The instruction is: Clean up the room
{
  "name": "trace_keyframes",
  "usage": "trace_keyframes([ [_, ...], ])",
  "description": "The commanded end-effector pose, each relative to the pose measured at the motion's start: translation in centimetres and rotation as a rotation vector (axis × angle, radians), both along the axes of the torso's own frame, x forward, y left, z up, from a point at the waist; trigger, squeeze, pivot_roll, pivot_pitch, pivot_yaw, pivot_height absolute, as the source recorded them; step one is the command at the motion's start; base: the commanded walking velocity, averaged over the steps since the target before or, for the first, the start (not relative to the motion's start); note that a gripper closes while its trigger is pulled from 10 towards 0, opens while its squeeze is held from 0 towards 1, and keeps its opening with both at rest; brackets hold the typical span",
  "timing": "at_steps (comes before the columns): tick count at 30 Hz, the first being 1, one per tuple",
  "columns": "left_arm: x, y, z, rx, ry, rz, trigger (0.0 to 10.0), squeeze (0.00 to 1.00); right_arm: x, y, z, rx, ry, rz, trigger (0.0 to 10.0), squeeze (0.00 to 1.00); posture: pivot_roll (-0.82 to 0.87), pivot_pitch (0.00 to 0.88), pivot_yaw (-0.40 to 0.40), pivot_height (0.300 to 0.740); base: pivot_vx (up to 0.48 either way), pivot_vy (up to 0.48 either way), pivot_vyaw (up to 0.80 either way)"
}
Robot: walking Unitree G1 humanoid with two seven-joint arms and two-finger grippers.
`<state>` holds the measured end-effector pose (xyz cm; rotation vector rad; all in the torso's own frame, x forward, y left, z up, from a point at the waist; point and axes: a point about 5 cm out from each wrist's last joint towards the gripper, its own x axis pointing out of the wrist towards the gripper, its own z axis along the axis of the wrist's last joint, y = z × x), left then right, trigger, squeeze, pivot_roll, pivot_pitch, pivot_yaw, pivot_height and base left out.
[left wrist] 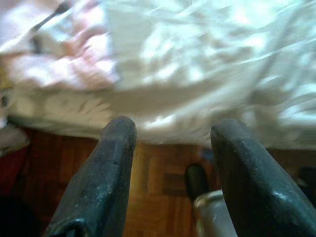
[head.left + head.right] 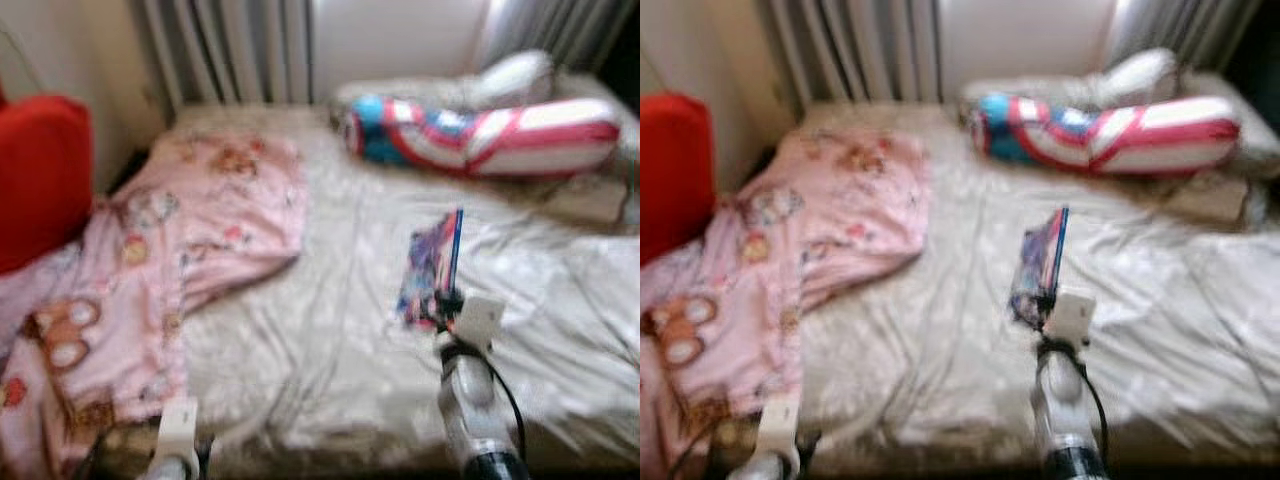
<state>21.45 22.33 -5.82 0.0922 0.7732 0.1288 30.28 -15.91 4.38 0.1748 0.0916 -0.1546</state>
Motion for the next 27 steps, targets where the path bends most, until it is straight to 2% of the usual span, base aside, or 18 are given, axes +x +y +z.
trace_keyframes([
  [1, -0.31, -0.66, -0.33, -0.009, 0.009, -0.011, 10.0, 0.0, 0.38, -0.39, 0.86, -0.011, -0.044, -0.006, 10.0, 0.0, -0.07, 0.055, 0.009, 0.74, 0.0, -0.412, 0.0],
  [21, -0.04, -0.84, -0.2, -0.016, 0.0, -0.011, 10.0, 0.0, 0.44, -0.21, 0.68, -0.019, -0.025, 0.016, 10.0, 0.0, -0.08, 0.068, 0.008, 0.74, 0.0, -0.401, 0.0],
  [27, -0.02, -0.92, -0.19, -0.033, -0.009, 0.005, 10.0, 0.0, 0.44, 0.06, 0.6, -0.019, -0.02, 0.038, 10.0, 0.0, -0.08, 0.072, 0.006, 0.74, 0.0, 0.0, 0.0],
])
